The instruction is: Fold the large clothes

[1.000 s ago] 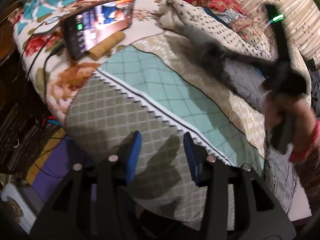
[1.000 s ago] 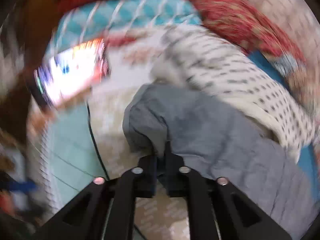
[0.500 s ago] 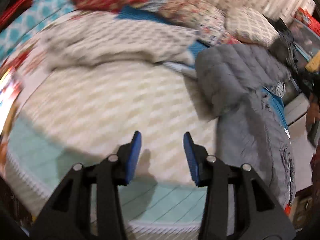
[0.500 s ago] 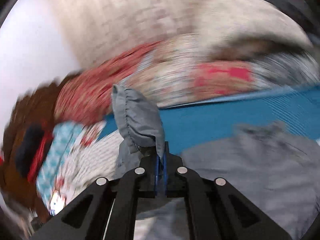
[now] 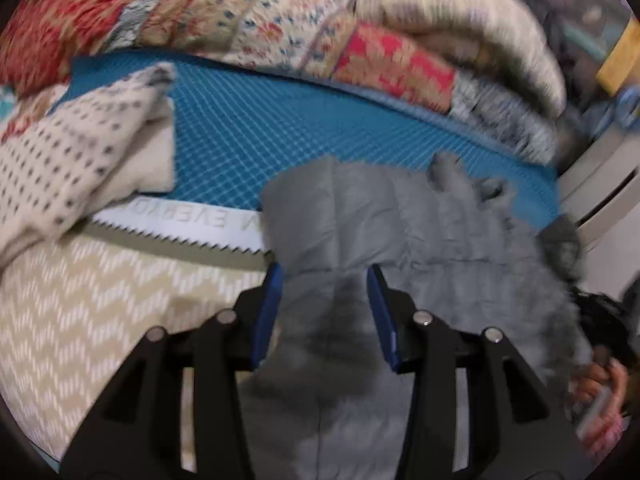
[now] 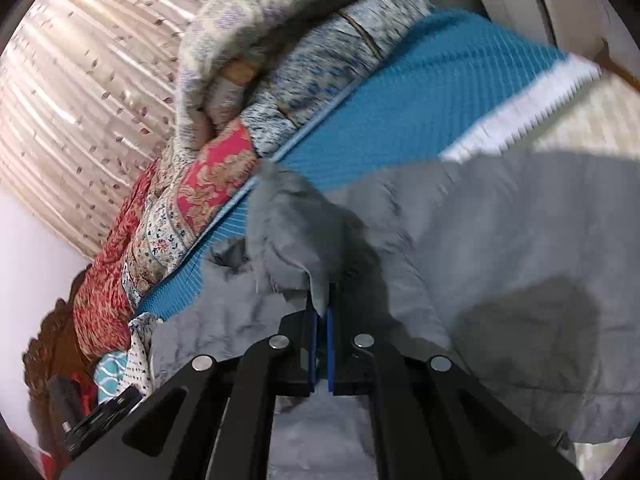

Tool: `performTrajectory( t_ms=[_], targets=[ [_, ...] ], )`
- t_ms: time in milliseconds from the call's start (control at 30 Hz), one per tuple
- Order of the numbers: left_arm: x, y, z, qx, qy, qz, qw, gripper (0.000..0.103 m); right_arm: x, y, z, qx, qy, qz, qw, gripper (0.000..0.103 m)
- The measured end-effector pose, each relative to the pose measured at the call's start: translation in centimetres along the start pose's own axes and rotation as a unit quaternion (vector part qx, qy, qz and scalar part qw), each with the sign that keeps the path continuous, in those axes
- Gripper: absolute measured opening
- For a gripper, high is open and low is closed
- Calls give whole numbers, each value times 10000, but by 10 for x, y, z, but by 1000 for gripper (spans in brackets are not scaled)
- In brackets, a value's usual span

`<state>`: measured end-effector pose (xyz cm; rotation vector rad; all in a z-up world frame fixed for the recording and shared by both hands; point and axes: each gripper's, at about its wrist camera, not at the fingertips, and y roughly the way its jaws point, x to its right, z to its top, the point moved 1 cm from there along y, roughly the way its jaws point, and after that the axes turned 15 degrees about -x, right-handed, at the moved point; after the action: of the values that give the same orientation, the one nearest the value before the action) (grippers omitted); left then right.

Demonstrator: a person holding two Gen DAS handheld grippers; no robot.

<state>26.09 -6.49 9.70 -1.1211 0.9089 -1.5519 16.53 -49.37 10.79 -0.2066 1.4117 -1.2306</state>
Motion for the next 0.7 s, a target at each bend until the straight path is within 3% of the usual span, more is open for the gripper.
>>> performTrajectory(
  t_ms=[133, 200, 300, 400, 533, 600, 700],
  targets=[
    [8, 65, 20, -426, 180, 1128, 9925, 42, 26, 8, -7, -76, 372, -152, 9992, 57],
    [4, 86, 26, -586, 116, 1367, 9888, 44, 40, 9, -13, -258, 613, 162, 9977, 54],
    [11, 86, 30, -482, 262, 1632, 9851, 44, 51, -2, -28, -255, 734, 129, 9969, 52],
    [13, 74, 24, -366, 470, 1653, 9845, 44, 47, -20, -37, -87, 593, -136, 9981, 50],
    [0, 35, 12, 93, 169, 1332, 9909, 50, 20, -58, -46, 869, 81, -949, 9917, 50],
    [-6, 15, 5, 402, -15, 1190, 9921, 51, 1, -70, -46, 1232, -178, -1040, 9868, 50],
    [1, 6, -3, 493, 26, 1022, 9935, 50, -20, -59, -35, 1147, -628, -1065, 9857, 50]
  ],
)
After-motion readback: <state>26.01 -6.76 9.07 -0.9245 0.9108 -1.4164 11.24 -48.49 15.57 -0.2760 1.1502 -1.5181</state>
